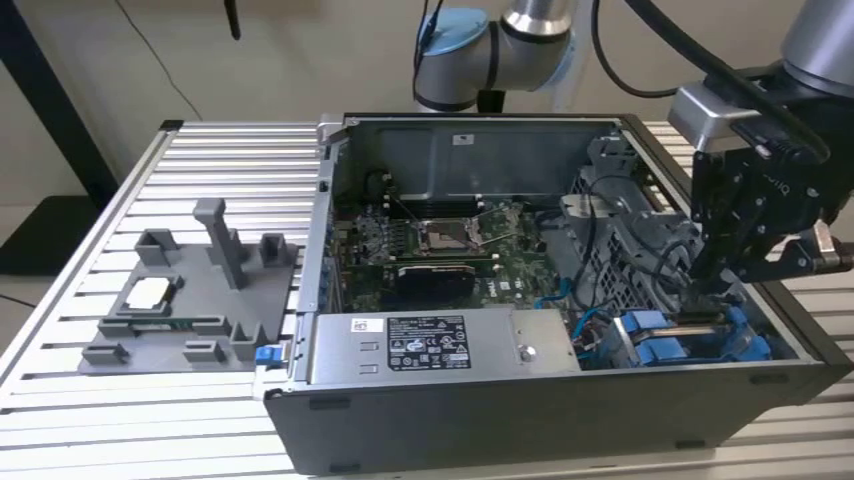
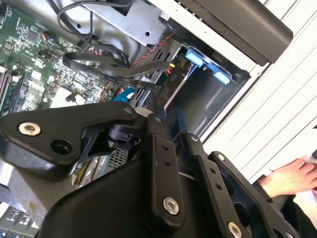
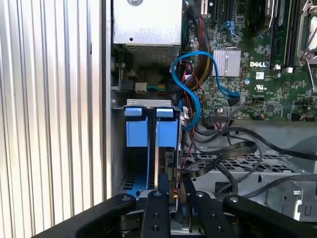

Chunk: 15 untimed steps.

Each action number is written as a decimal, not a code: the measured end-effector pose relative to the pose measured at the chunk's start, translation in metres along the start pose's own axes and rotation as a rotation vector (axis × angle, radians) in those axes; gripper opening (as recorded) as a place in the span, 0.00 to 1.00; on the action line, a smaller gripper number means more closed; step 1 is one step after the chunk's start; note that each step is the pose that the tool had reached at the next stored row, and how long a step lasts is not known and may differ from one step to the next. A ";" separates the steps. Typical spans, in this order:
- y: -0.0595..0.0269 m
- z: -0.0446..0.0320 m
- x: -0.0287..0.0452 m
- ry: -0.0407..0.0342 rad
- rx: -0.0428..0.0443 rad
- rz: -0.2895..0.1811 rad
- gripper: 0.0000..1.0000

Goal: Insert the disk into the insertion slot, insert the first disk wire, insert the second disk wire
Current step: 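Insert the second disk wire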

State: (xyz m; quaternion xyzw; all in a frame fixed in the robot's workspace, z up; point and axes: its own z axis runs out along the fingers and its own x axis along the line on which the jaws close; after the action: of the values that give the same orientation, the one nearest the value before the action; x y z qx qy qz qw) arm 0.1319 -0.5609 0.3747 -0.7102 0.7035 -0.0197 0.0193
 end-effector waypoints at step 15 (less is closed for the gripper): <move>-0.0021 0.0000 0.0000 0.0005 -0.0025 0.000 0.25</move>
State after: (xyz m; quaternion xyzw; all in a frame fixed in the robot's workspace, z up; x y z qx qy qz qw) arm 0.1341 -0.5609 0.3748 -0.7102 0.7035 -0.0190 0.0182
